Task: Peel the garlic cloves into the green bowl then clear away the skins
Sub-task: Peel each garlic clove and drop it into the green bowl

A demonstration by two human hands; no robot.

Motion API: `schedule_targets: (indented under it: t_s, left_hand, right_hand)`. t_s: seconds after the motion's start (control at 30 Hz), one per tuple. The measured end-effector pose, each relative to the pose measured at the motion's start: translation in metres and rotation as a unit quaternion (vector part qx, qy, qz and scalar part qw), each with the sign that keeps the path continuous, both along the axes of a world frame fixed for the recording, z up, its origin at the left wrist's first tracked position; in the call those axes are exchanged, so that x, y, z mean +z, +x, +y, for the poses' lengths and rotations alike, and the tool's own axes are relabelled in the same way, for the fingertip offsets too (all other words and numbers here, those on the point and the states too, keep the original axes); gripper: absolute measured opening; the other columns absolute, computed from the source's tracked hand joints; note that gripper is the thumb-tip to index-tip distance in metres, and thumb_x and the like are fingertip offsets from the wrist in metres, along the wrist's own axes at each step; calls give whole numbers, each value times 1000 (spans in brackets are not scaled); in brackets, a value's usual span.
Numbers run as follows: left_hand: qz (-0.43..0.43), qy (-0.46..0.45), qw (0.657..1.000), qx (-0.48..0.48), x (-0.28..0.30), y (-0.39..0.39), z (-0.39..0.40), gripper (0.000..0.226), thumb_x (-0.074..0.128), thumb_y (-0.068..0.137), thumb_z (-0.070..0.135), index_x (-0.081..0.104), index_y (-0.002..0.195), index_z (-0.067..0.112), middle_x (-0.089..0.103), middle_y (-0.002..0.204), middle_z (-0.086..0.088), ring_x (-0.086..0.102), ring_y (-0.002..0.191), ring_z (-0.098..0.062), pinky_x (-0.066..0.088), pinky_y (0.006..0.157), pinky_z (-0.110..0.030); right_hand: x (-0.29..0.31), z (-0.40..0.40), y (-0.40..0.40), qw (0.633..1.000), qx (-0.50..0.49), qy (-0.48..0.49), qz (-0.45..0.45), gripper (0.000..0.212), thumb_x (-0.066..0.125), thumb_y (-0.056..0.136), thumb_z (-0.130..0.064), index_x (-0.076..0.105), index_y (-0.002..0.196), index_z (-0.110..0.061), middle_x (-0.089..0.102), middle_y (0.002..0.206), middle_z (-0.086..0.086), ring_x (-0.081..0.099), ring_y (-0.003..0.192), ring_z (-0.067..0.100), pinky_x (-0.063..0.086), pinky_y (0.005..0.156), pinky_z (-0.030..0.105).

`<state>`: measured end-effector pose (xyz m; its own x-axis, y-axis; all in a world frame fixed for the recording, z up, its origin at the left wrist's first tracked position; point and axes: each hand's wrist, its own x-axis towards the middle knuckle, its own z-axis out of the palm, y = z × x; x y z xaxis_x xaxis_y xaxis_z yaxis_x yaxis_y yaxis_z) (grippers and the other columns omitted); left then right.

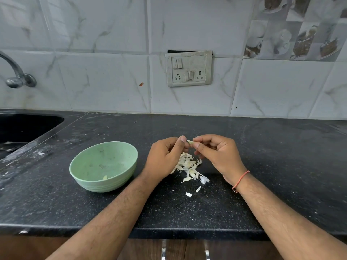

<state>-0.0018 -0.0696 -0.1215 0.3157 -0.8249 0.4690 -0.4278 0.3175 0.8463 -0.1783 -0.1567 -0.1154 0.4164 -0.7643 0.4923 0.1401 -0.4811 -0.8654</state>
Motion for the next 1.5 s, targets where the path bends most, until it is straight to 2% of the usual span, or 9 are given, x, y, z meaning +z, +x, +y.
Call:
schedule_targets:
  t_s: [0.1,0.17,0.33,0.6,0.7,0.83,1.0,1.2,1.5]
  left_hand:
    - [0,-1,1000,16,-1,2,-3,26,68,100,48,82,92,27,77,76,7,67,63,-14,57,66,-39]
    - [11,0,1000,14,-1,4,-4,18,74,99,42,83,93,27,79,79,5,73,73,-23,61,73,-45]
    - [93,14,995,-27,2,3,-3,12,79,97,30,84,103,22,76,76,8,66,72,-6,57,74,-31]
    - [160,0,987,-31,4,2,-4,15,81,94,19,82,109,15,79,84,1,66,70,-5,54,69,-20]
    - [169,1,985,-36,2,3,-4,15,80,95,18,81,110,14,79,83,2,66,70,-6,54,69,-21]
    - [171,11,984,-46,2,3,-4,14,80,96,18,81,109,15,80,87,-2,68,75,-10,59,75,-27]
    - [150,18,987,-59,2,2,-3,12,80,96,20,82,107,15,81,94,-9,71,81,-14,63,82,-32]
    - [91,14,995,-49,0,2,-3,10,81,95,22,82,103,16,80,87,-11,68,74,-18,61,74,-37]
    - [90,32,994,-42,1,2,-2,9,78,95,21,85,98,24,80,86,-10,70,77,-19,63,85,-58]
  right_hand:
    - [-2,0,1,998,-12,-46,27,13,83,90,-9,83,102,-13,81,88,5,78,79,30,65,73,39]
    - [-3,0,0,997,-18,-66,38,12,84,90,-11,84,101,-17,81,87,2,78,79,28,66,75,41]
    - [-3,-2,0,996,-28,-77,47,15,86,88,-12,84,101,-19,81,87,-1,77,77,24,65,74,37]
    - [-4,-4,0,998,-37,-40,39,12,83,92,-13,82,103,-17,81,88,4,79,80,26,67,75,47]
    - [-5,-4,-1,996,-33,-57,68,16,86,89,-15,82,104,-21,81,88,0,77,78,25,66,76,44]
    - [-1,0,0,995,-24,-73,68,19,85,89,-14,82,107,-19,81,85,-1,74,70,18,63,71,32]
    - [-1,0,0,996,-27,-77,48,18,87,87,-19,83,104,-18,81,88,0,75,70,22,64,69,37]
    - [-2,1,0,993,-28,-100,51,15,88,86,-24,84,101,-23,82,91,-5,78,78,21,67,71,45]
    - [-7,-4,0,972,-93,-207,66,15,88,86,-17,86,100,-22,80,93,-14,77,79,13,65,69,34]
